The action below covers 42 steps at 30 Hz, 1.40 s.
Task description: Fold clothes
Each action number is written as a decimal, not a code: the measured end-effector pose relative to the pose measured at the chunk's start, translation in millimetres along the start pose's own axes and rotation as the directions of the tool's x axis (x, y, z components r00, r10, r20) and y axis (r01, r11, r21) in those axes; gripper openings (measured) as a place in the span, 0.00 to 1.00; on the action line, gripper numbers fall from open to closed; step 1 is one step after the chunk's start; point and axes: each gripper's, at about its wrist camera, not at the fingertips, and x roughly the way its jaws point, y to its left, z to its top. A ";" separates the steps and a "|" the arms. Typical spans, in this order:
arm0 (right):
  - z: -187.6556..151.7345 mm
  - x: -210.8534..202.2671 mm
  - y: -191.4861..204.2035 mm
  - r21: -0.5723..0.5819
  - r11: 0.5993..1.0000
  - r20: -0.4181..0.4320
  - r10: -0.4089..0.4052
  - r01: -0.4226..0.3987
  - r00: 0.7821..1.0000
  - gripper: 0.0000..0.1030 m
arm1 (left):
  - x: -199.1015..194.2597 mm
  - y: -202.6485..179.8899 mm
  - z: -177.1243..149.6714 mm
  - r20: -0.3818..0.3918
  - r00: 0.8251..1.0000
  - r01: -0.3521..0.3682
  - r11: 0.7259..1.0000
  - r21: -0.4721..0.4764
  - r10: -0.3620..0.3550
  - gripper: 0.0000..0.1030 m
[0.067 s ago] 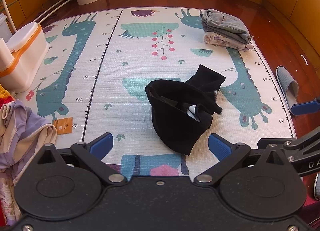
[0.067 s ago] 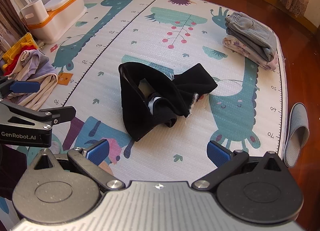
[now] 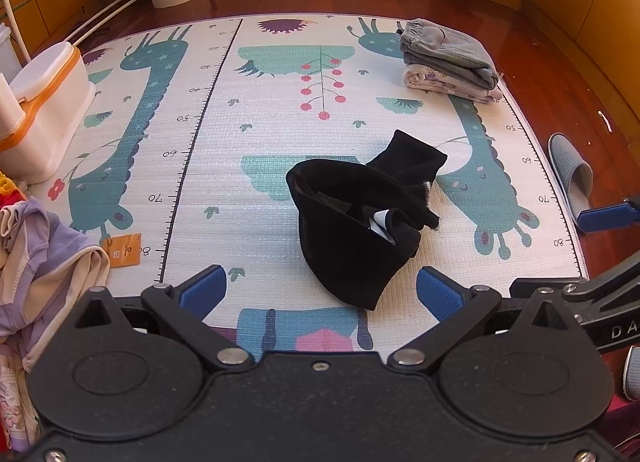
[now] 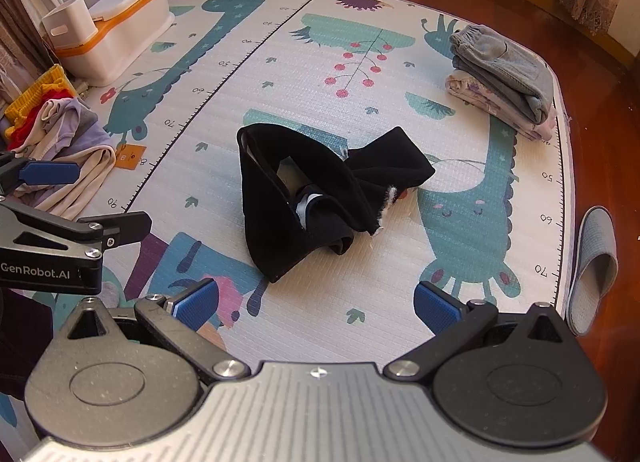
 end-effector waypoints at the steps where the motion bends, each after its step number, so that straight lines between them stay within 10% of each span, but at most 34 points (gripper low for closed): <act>1: 0.0 -0.2 0.4 -0.002 1.000 0.003 -0.003 0.003 1.000 1.00 | 1.1 -1.1 0.6 -0.009 1.000 0.001 1.000 -0.001 -0.001 1.00; 42: 1.6 4.3 3.4 -0.022 1.000 -0.018 0.011 -0.011 1.000 1.00 | 3.5 7.4 -1.6 -0.014 0.999 0.031 0.999 -0.029 -0.031 1.00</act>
